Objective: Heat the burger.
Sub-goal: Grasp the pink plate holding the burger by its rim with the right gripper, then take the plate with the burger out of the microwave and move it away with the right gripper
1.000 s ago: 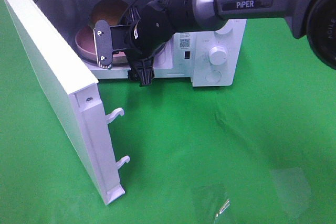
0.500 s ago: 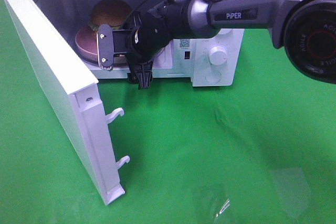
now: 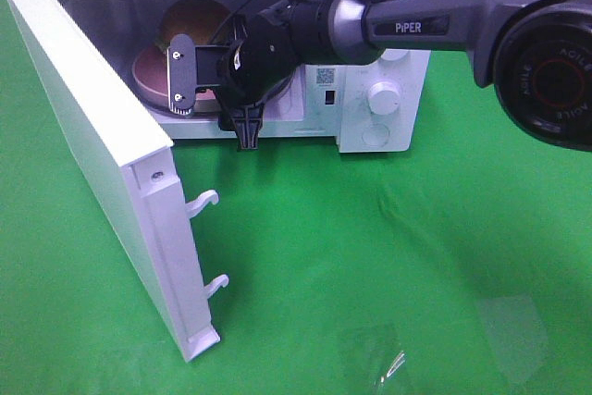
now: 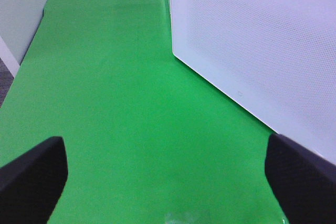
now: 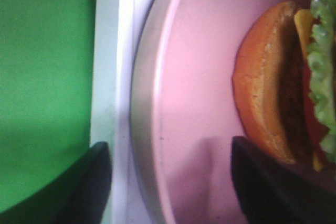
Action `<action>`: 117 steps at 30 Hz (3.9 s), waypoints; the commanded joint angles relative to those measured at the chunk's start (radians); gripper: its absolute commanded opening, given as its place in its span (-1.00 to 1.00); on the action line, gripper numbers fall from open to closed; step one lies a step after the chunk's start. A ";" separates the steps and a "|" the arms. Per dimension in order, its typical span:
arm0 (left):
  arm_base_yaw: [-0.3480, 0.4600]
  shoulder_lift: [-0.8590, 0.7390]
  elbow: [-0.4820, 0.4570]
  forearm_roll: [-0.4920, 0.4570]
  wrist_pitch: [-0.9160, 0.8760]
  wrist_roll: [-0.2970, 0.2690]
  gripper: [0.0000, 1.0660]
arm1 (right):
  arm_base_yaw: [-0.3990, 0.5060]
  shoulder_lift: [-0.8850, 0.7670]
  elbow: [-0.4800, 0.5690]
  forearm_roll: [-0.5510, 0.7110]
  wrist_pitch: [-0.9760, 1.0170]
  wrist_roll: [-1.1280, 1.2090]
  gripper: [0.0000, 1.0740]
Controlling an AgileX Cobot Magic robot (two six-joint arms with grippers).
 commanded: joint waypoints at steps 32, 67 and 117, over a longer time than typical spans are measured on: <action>0.003 -0.017 -0.003 -0.002 -0.005 0.001 0.76 | 0.001 -0.103 0.017 0.068 0.216 -0.242 -1.00; 0.003 -0.017 -0.003 0.000 -0.005 0.001 0.76 | -0.010 -0.476 0.640 0.195 -0.177 -0.541 -1.00; 0.003 -0.017 -0.003 0.000 -0.005 0.001 0.76 | -0.010 -1.291 1.396 0.174 -0.116 -0.475 -1.00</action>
